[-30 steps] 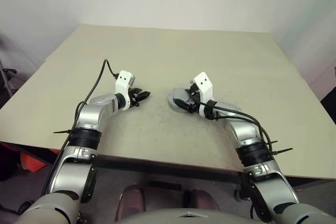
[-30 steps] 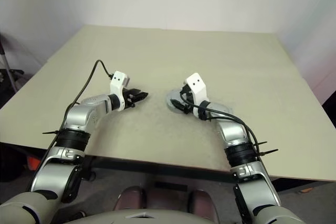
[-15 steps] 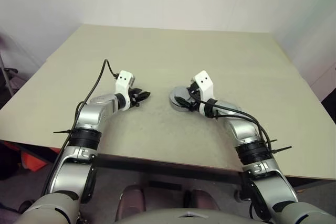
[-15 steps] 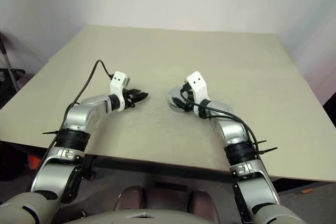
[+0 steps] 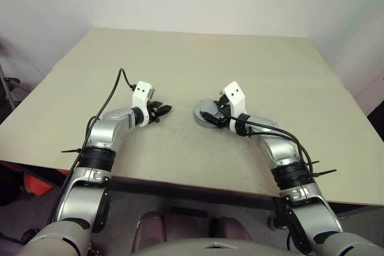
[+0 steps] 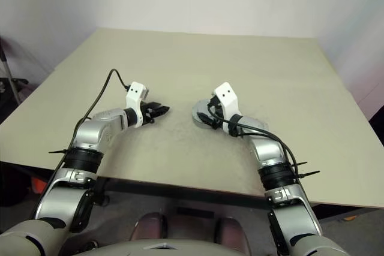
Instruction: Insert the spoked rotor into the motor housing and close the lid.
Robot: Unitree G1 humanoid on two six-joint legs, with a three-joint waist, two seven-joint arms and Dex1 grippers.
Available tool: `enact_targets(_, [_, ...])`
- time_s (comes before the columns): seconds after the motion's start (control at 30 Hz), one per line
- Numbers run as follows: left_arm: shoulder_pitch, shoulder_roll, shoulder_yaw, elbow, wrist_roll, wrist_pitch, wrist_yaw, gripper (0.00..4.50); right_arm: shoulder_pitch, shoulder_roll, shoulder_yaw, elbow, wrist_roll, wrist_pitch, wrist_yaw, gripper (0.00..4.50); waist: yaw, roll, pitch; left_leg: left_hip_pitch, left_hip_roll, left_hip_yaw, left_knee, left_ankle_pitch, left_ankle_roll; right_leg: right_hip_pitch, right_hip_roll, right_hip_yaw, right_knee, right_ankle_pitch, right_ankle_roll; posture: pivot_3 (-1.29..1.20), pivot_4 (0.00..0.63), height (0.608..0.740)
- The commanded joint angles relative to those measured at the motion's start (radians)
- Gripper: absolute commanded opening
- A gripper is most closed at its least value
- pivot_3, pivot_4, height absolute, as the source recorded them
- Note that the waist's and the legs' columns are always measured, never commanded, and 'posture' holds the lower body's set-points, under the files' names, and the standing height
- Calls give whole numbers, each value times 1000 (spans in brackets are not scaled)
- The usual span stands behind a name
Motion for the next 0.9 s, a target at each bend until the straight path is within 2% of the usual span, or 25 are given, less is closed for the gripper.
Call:
enact_targets(0.03, [-14, 6, 7, -25, 0, -10, -1, 2407, -23, -2, -18, -14, -7, -31, -9, 3143, 0, 0, 0, 0, 0, 0, 0, 0, 0, 0, 0, 0, 0, 0, 0, 0, 0, 740])
enact_targets(0.57, [-8, 9, 10, -39, -4, -5, -2, 2407, -5, -36, 25, -5, -21, 32, 42, 3143, 1, 0, 0, 1, 0, 0, 0, 1, 1, 1, 0, 0, 0, 0, 0, 0, 0, 740])
enact_targets(0.9, [-3, 1, 4, -47, -4, -1, 0, 2407, -25, -14, 6, 38, -38, 42, -20, 3143, 1, 0, 0, 4, 0, 0, 0, 1, 0, 3, 0, 0, 0, 0, 0, 0, 0, 740])
